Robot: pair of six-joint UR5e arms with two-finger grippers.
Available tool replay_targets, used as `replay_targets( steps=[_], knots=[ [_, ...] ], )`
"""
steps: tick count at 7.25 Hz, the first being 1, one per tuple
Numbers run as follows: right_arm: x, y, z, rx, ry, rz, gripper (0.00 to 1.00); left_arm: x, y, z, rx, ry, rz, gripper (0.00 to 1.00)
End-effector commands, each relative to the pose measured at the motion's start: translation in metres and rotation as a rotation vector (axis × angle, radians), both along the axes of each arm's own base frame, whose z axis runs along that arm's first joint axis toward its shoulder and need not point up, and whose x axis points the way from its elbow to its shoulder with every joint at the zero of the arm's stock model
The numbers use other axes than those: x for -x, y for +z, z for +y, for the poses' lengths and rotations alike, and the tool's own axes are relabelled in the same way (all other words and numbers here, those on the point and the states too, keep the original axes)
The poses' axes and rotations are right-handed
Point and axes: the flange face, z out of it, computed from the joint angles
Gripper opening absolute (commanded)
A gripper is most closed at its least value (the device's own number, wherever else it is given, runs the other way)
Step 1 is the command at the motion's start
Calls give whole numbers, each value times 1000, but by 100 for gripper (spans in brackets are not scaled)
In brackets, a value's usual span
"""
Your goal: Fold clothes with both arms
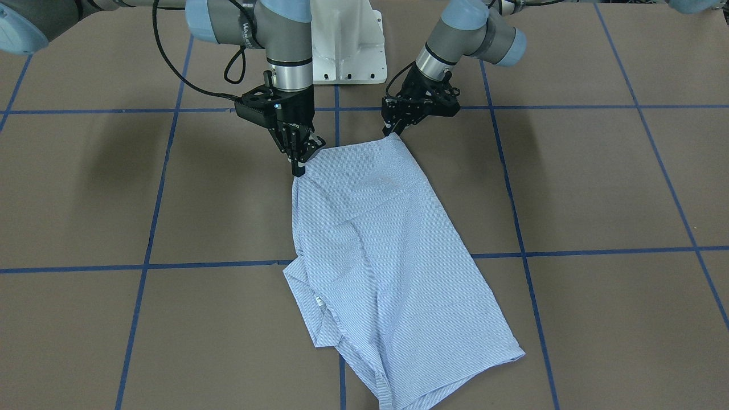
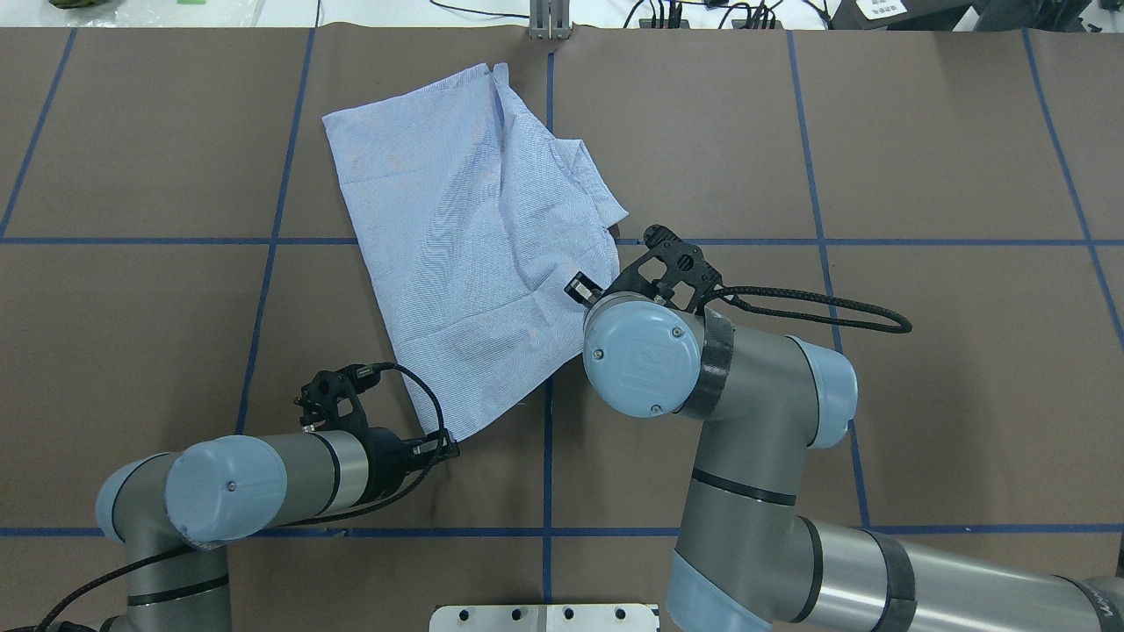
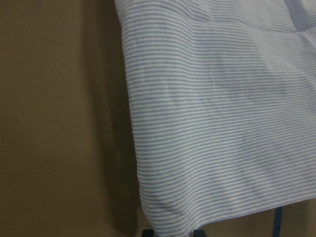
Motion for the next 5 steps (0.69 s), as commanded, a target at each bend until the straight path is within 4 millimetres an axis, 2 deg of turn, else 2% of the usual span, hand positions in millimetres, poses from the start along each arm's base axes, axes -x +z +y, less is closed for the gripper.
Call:
replay_targets(
  steps=[1,5],
  knots=[
    [-1,1,-1,1,2,0,0,-2,4,-3,-5,-1,-11,38],
    [0,3,0,0,6,5,0,2,5,-12,-7,-17,-15,38]
  ],
)
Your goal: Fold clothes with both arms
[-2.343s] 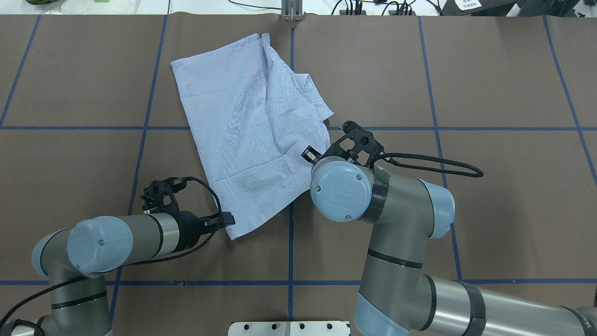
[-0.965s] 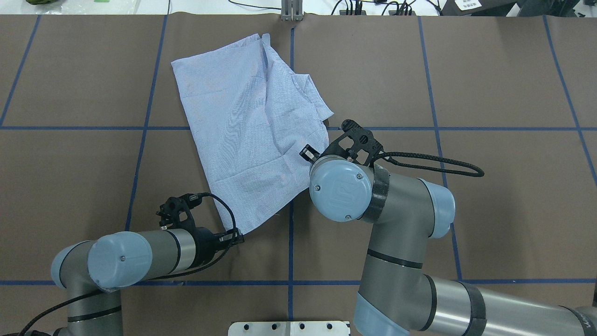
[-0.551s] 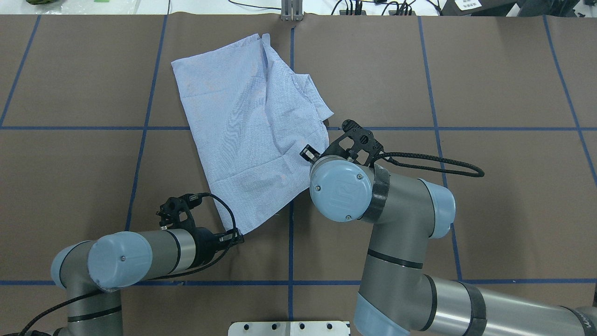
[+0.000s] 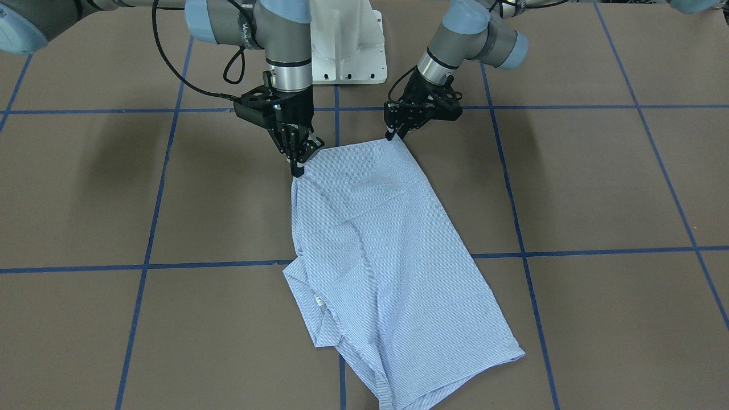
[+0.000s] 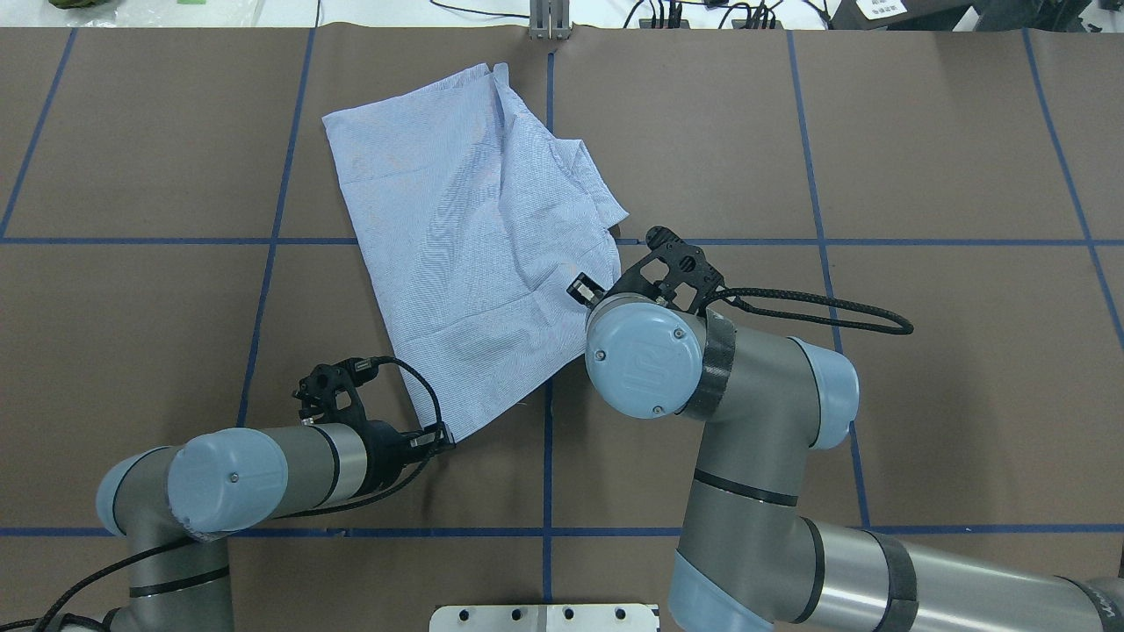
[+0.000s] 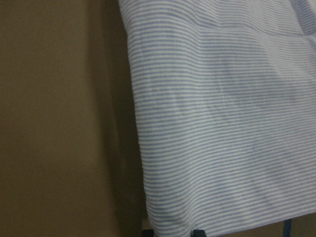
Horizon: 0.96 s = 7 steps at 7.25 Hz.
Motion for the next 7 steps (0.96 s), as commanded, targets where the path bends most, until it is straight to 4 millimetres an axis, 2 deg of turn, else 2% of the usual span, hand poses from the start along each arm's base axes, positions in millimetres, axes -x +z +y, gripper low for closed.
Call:
replay_targets(
  steps=[1,2,4,5,6,7],
  knots=[
    [-1,2,-1,0,4,3,0,3,0,-6,-2,-11,1,20],
    [0,2,1,0,1,3,0,3,1,-6,-3,-10,-5,0],
    [1,3,2,-1,-1,5,0,4,-4,-6,-5,-7,6,0],
    [-2,6,15,-10,-10,2,0,9,-24,-4,-14,-2,46,0],
    [-27,6,48,-40,-42,-30,0,22,-51,1,-23,8,81,0],
    [-61,5,88,-44,-91,-32,0,46,-87,12,-11,49,98,0]
  ],
)
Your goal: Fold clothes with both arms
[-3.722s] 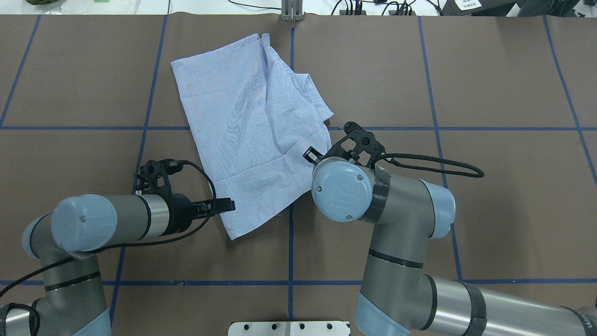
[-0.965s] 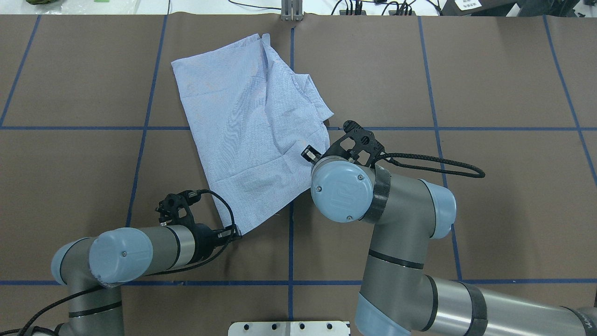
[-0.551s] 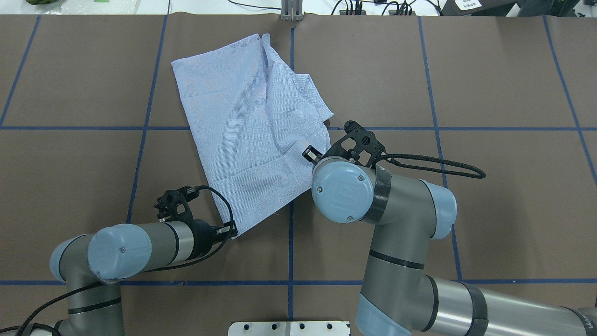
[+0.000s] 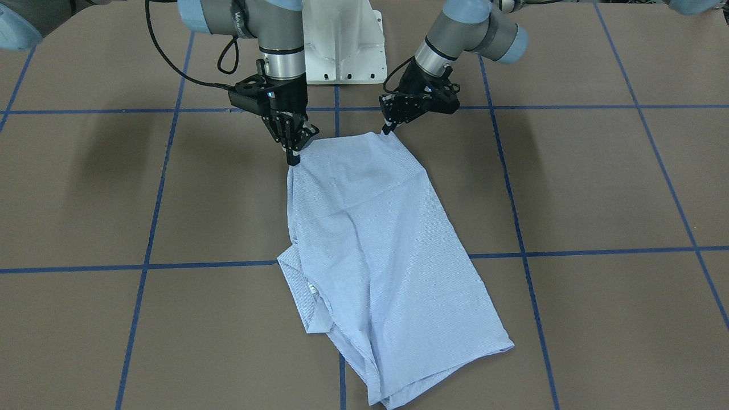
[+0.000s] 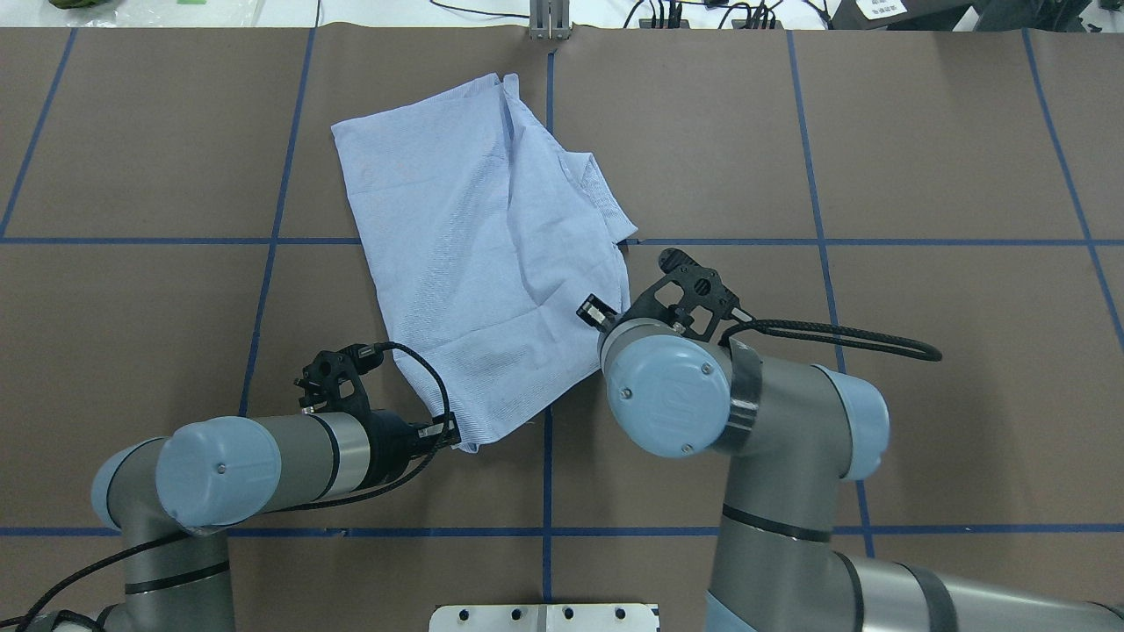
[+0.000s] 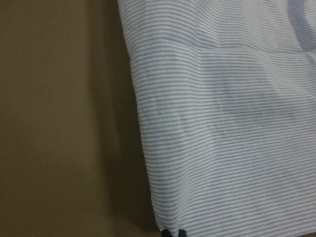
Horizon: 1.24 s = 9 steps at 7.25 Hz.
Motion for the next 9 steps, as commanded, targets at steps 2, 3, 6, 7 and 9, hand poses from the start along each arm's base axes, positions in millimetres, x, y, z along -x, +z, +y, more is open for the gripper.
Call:
replay_targets(
  steps=[2,3,6,7,9],
  knots=[
    [-86,-39,113,-27,-147,-11,0,93,-103,34,6,73,57,0],
    [-116,-50,134,-10,-173,-4,0,130,-129,48,10,113,80,0],
    [-142,-54,122,-8,-139,27,0,153,-150,29,32,93,9,0],
    [-114,-58,98,-14,-102,69,0,130,-142,3,-14,69,-54,0],
    [-52,-57,26,-76,-31,99,0,82,-120,-63,-34,8,-178,0]
  ],
)
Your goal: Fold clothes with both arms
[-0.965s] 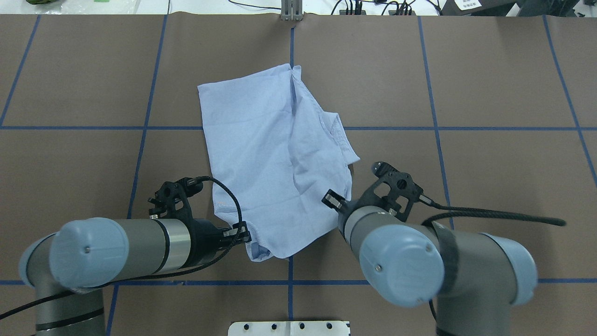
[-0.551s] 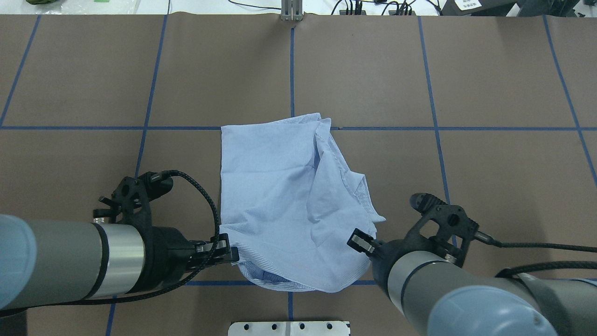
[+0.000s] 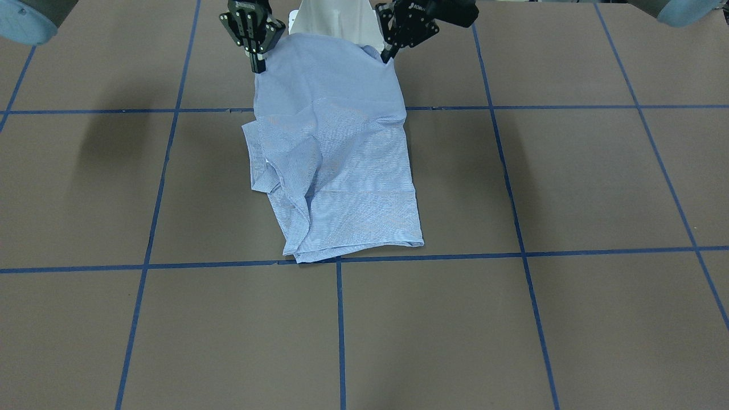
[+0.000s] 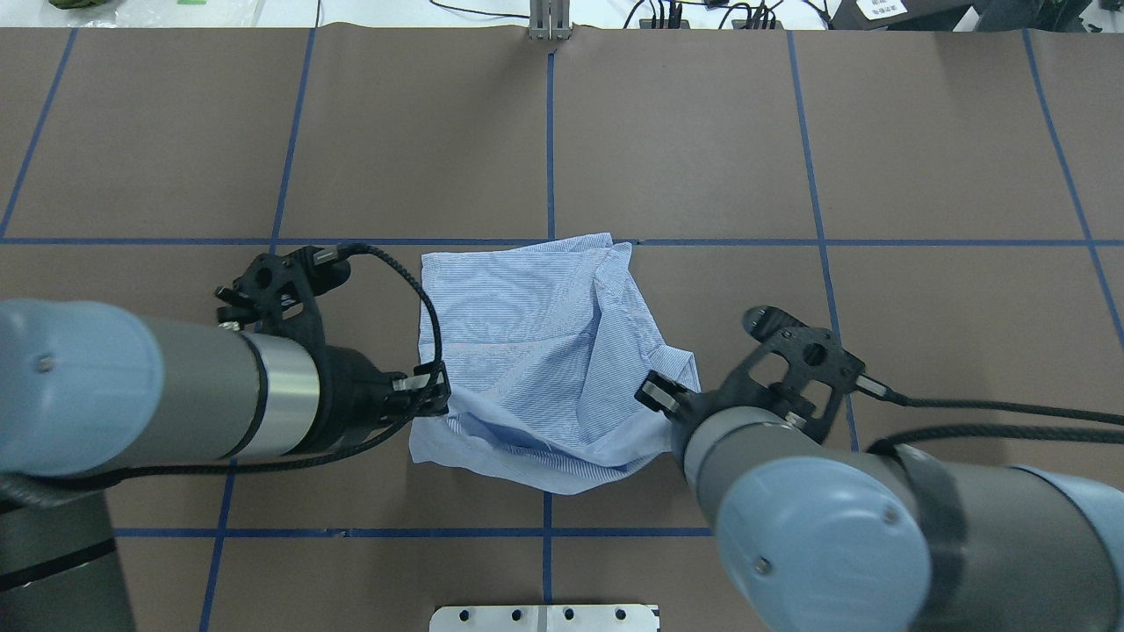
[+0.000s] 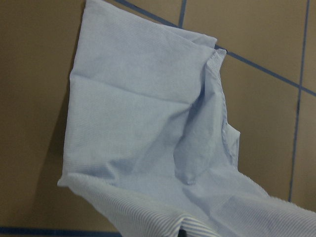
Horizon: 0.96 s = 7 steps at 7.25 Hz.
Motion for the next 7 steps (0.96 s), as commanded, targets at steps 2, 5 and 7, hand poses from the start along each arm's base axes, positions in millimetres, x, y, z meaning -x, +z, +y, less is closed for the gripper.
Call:
replay_targets(
  steps=[2,5,7],
  knots=[
    [80,43,-110,-111,58,19,0,-48,38,-91,-106,-88,-150,0],
    [119,74,-200,-116,111,113,0,-105,85,-195,-164,-138,-191,0],
    [144,76,-240,-112,138,130,0,-106,127,-235,-211,-142,-244,0]
  ],
)
